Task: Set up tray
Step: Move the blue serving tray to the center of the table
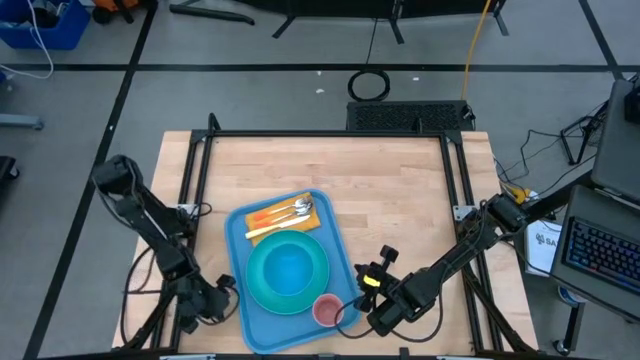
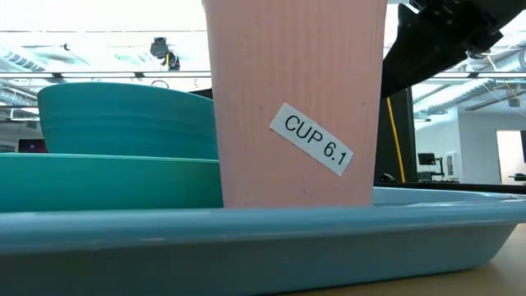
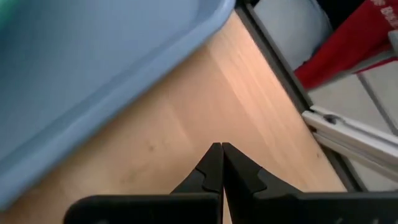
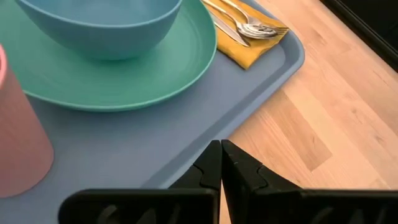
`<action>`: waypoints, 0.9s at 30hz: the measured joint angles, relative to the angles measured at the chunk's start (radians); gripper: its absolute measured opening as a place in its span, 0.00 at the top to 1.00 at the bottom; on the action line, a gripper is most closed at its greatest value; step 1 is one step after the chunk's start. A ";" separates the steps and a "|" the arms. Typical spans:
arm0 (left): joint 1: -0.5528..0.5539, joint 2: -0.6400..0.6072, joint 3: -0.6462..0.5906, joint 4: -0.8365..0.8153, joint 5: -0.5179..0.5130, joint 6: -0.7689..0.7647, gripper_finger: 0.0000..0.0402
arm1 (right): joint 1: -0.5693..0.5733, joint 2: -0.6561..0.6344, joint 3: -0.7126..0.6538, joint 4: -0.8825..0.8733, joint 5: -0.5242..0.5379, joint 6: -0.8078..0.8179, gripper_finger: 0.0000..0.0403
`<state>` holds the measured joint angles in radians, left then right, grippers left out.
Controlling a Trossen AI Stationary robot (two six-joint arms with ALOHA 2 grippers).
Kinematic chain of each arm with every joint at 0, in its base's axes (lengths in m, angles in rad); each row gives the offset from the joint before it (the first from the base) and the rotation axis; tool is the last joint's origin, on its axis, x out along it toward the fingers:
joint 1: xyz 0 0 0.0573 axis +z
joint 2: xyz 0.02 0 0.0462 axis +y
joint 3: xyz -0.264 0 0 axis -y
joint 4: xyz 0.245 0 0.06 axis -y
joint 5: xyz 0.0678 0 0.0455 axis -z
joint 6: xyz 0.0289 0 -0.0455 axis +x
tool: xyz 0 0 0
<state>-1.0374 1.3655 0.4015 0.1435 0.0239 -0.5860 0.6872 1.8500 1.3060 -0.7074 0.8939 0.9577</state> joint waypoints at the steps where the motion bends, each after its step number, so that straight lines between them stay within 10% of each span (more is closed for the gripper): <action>1: 0.007 0.020 0.000 0.013 0.005 0.001 1.00 | 0.000 0.000 0.000 0.000 0.000 0.000 1.00; 27: 0.060 0.183 0.002 0.232 -0.022 0.070 1.00 | 0.000 0.000 0.000 0.020 0.026 0.000 1.00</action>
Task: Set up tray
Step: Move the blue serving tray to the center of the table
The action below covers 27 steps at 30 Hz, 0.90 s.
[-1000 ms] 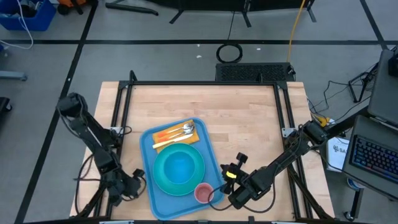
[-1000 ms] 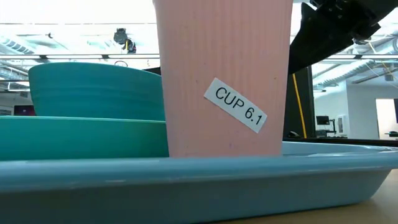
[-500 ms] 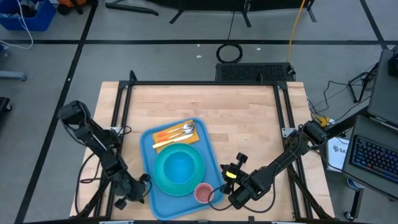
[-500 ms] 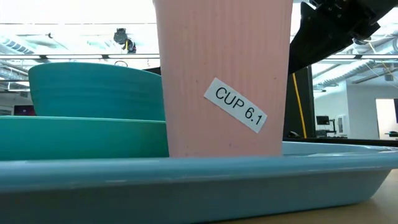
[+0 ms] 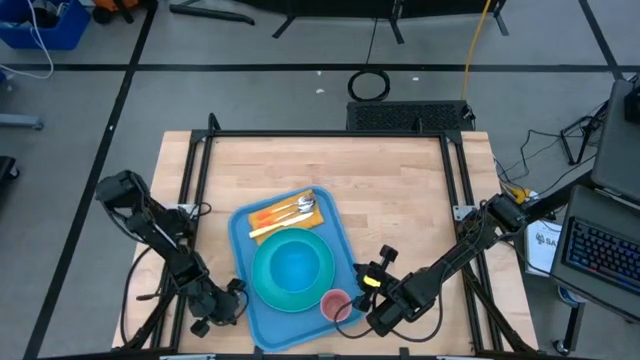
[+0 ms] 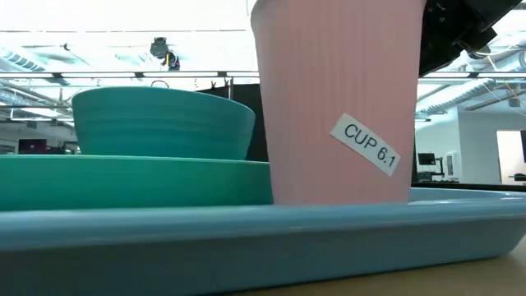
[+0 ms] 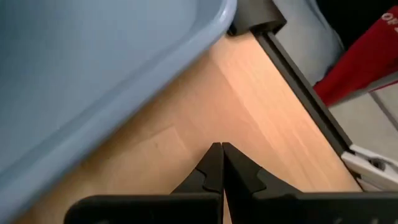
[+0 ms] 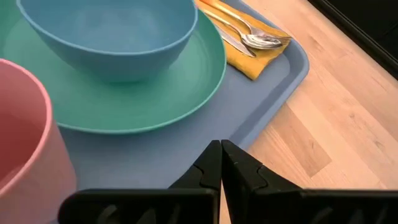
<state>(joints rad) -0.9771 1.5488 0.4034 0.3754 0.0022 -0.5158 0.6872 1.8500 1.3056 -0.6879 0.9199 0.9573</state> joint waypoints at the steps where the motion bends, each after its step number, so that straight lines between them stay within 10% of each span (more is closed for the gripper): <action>1: 0.000 0.007 0.000 0.012 -0.003 0.002 1.00 | 0.000 0.000 0.000 0.000 0.000 0.000 1.00; 27: 0.107 0.030 -0.002 0.096 -0.127 0.115 1.00 | 0.002 -0.009 -0.102 0.108 0.162 0.000 1.00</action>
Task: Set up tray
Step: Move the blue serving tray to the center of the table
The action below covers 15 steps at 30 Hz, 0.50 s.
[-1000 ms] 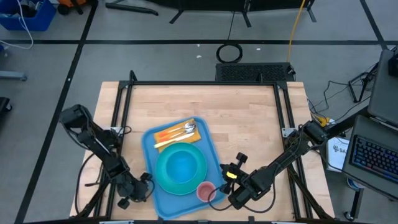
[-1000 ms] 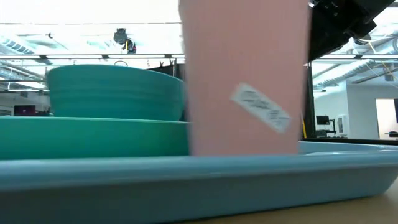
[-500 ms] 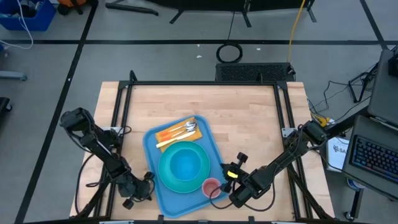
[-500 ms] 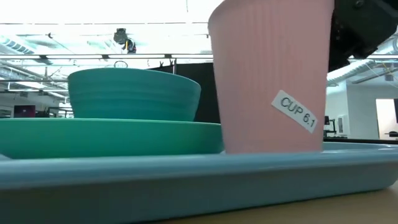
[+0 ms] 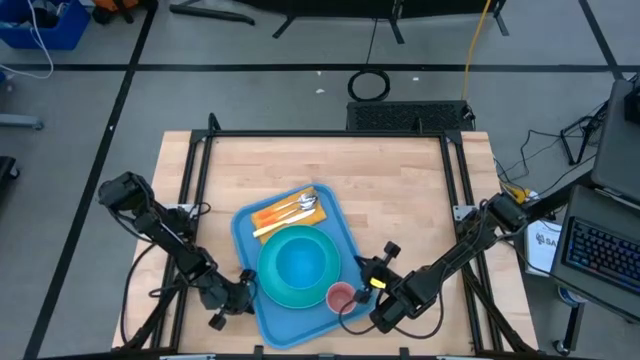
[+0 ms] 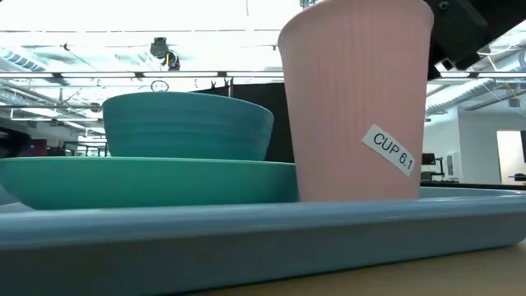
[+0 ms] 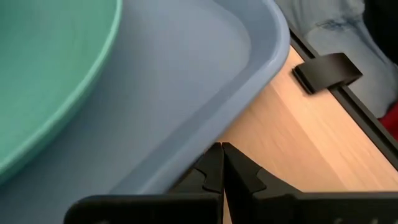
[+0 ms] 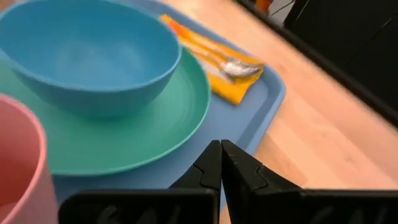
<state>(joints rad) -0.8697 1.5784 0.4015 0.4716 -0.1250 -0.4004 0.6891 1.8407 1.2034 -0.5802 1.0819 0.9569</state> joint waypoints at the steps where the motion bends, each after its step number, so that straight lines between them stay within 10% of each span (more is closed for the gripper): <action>1: 0.005 0.000 0.000 0.002 0.003 -0.001 1.00 | 0.000 -0.004 0.000 -0.002 0.017 0.000 1.00; 15: 0.034 0.000 -0.001 0.083 -0.012 0.025 1.00 | -0.007 -0.131 0.000 -0.112 0.127 -0.059 1.00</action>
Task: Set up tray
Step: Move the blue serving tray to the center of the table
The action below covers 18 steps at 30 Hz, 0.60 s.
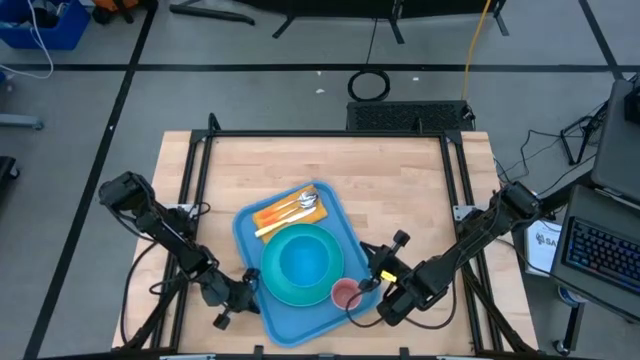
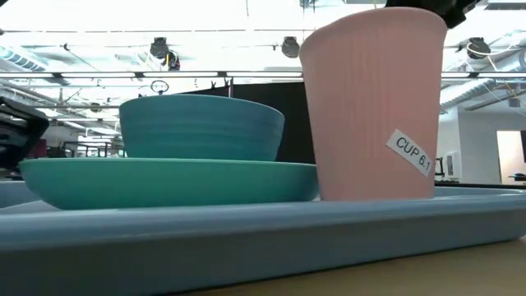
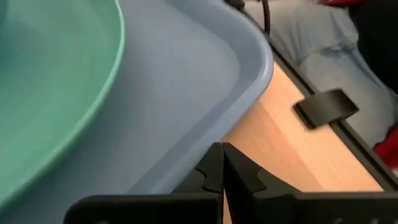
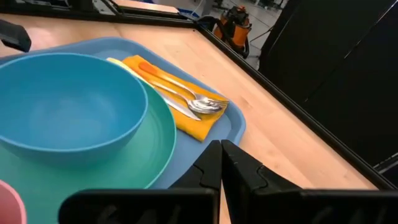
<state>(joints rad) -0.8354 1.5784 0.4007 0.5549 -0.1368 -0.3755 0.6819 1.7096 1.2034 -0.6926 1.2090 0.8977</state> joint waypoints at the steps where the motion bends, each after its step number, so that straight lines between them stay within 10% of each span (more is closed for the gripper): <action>1: 0.003 0.000 0.000 0.008 -0.002 0.005 1.00 | 0.000 -0.005 0.000 0.000 0.000 -0.001 1.00; 18: 0.077 0.153 0.003 0.217 0.101 0.056 1.00 | 0.000 -0.008 0.000 0.009 0.022 -0.012 1.00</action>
<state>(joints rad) -0.7586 1.7315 0.4036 0.7723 -0.0356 -0.3195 0.6823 1.7016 1.2037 -0.6837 1.2312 0.8852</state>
